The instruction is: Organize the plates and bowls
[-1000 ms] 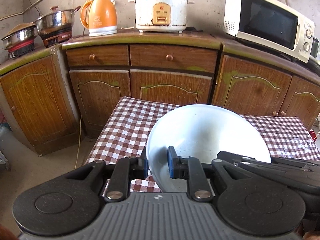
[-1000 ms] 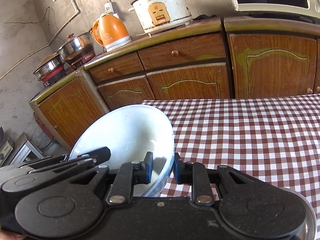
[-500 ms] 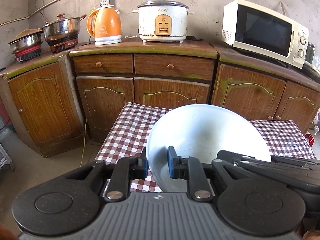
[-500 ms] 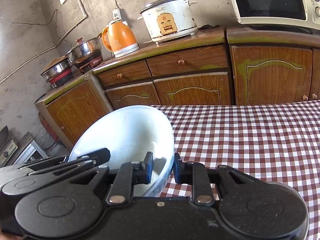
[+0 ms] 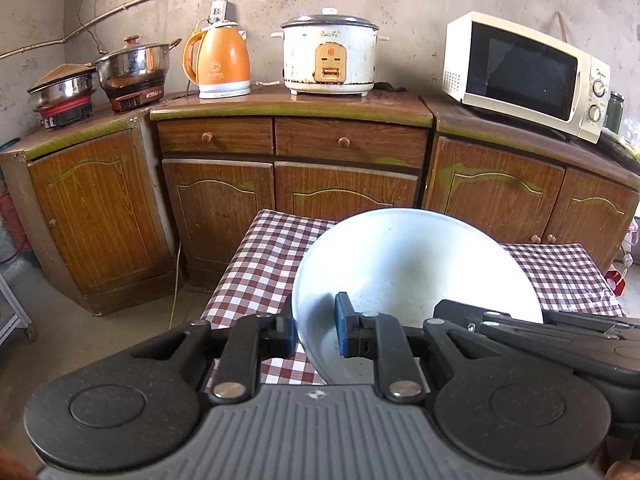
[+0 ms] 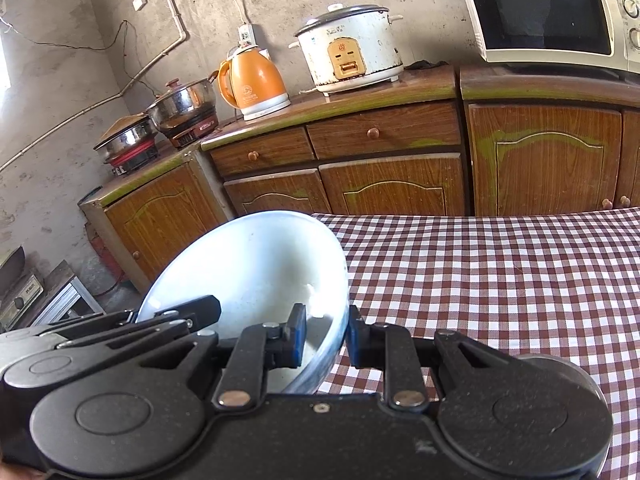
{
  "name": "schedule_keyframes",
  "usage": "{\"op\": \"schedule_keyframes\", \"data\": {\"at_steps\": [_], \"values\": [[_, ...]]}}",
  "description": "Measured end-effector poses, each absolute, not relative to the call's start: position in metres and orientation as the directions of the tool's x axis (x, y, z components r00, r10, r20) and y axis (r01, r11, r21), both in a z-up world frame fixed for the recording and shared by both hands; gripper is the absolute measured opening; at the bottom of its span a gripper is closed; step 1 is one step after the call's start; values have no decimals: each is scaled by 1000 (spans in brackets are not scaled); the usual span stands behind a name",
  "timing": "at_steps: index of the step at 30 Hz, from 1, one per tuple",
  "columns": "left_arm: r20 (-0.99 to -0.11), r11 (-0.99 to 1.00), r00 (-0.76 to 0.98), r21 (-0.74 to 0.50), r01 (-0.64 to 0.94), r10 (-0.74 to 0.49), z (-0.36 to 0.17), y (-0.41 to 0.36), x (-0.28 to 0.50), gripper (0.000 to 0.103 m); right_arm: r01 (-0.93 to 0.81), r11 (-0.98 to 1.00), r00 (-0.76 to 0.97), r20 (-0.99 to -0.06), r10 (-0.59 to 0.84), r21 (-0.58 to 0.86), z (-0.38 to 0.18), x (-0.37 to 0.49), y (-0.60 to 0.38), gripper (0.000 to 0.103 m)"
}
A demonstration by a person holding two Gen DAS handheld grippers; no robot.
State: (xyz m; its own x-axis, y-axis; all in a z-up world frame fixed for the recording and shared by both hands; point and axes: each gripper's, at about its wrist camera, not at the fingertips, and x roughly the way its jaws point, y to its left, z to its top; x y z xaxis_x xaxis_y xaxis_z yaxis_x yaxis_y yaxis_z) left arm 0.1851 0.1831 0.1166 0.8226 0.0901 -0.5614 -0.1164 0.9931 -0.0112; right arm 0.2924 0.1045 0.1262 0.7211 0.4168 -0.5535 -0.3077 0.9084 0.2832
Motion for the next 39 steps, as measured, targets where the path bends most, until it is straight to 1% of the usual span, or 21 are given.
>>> {"op": "schedule_keyframes", "data": {"at_steps": [39], "values": [[-535, 992, 839, -7, -123, 100, 124, 191, 134, 19, -331, 905, 728, -537, 425, 267, 136, 243, 114, 27]]}}
